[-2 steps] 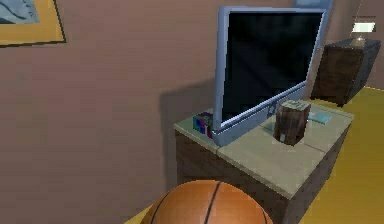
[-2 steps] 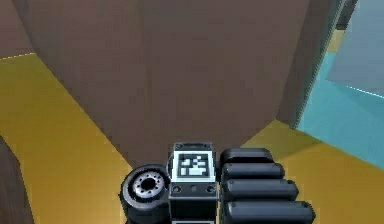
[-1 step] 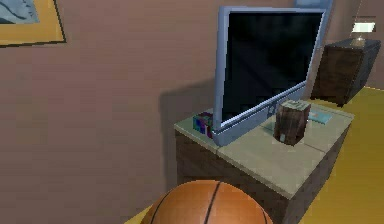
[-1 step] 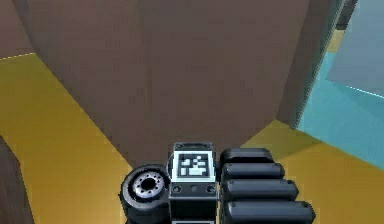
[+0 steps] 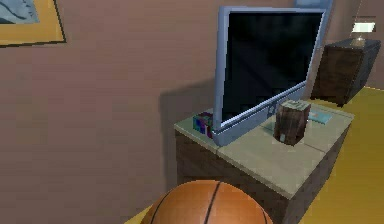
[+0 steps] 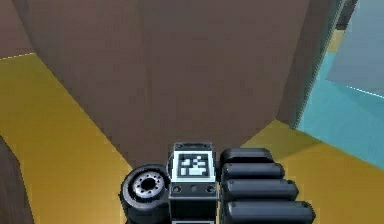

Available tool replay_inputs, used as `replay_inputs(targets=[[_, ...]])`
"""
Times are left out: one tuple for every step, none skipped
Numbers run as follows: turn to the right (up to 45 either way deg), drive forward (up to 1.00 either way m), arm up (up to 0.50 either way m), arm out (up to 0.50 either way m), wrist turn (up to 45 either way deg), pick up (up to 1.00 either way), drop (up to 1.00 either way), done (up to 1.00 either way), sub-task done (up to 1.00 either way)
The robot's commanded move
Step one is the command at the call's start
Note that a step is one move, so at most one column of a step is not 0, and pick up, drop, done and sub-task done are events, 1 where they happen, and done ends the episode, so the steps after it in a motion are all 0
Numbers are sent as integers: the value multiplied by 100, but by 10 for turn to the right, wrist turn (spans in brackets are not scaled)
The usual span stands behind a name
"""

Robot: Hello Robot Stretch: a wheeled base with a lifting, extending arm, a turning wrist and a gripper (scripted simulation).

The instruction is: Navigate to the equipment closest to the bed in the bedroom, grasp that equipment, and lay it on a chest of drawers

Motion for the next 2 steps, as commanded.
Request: replay_inputs(targets=[[-450,0,0,0,0,0,0,0,0],[-450,0,0,0,0,0,0,0,0]])
